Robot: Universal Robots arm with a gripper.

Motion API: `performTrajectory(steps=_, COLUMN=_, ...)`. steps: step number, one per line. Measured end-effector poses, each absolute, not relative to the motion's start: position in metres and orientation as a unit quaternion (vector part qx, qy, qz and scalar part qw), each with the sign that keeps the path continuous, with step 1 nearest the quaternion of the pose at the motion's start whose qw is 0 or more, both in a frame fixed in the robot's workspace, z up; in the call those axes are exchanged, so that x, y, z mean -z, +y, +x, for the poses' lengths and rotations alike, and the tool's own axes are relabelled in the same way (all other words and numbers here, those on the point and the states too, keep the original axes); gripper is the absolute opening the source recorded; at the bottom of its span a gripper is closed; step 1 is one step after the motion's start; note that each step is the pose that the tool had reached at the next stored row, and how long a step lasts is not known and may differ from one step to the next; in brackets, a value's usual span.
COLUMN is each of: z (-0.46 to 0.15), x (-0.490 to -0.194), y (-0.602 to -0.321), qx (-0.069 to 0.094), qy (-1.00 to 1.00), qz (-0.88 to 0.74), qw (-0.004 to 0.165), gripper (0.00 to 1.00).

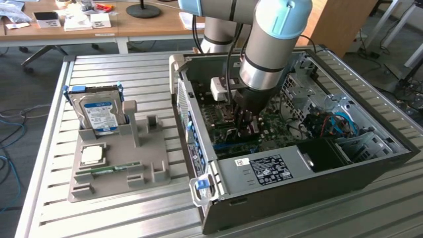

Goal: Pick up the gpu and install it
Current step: 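Insert the gpu into the slot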

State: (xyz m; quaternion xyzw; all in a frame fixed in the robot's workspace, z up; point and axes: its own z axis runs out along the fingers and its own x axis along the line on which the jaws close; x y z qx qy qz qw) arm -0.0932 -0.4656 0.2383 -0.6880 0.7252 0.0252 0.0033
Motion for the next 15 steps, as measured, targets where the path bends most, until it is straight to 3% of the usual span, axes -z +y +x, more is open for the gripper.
performTrajectory(steps=15, z=-0.0933, x=-0.2369, y=-0.4656, qx=-0.025, qy=0.725, qz=-0.688, qw=0.003, gripper=0.27)
